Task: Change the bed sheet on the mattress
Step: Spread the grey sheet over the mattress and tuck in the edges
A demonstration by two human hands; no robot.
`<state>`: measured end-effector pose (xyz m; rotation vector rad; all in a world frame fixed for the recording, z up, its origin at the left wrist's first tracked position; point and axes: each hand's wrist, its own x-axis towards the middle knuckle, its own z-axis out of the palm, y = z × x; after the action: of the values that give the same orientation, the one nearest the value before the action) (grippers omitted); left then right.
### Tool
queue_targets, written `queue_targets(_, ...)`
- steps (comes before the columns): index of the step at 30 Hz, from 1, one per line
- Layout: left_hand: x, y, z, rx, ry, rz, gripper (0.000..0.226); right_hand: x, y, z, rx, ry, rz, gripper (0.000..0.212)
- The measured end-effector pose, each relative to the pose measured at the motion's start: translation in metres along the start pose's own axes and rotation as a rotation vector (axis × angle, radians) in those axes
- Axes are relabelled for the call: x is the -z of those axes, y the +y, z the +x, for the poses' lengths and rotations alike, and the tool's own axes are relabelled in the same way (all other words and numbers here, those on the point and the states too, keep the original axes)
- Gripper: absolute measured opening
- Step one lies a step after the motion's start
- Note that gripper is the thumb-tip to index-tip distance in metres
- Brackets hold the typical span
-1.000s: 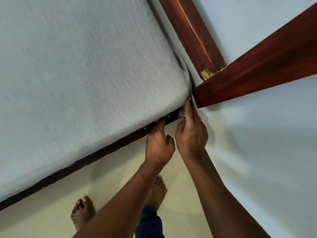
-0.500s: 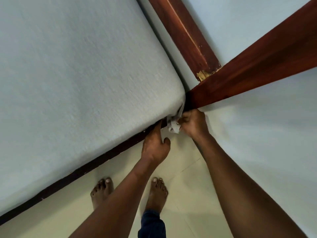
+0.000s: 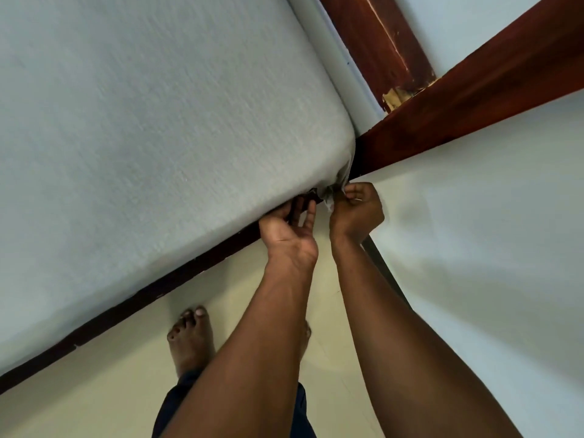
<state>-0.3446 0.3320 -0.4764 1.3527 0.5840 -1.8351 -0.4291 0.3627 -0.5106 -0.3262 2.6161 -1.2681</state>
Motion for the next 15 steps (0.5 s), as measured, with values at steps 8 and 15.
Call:
queue_targets(8, 0.008, 0.010, 0.002, 0.149, -0.017, 0.049, 0.031, -0.004, -0.053, -0.019, -0.619, -0.263, 0.405, 0.015)
queue_targets(15, 0.013, 0.019, 0.000, 0.165, -0.092, 0.070, 0.027, -0.017, -0.071, -0.001, -0.892, -0.421, 0.931, 0.061)
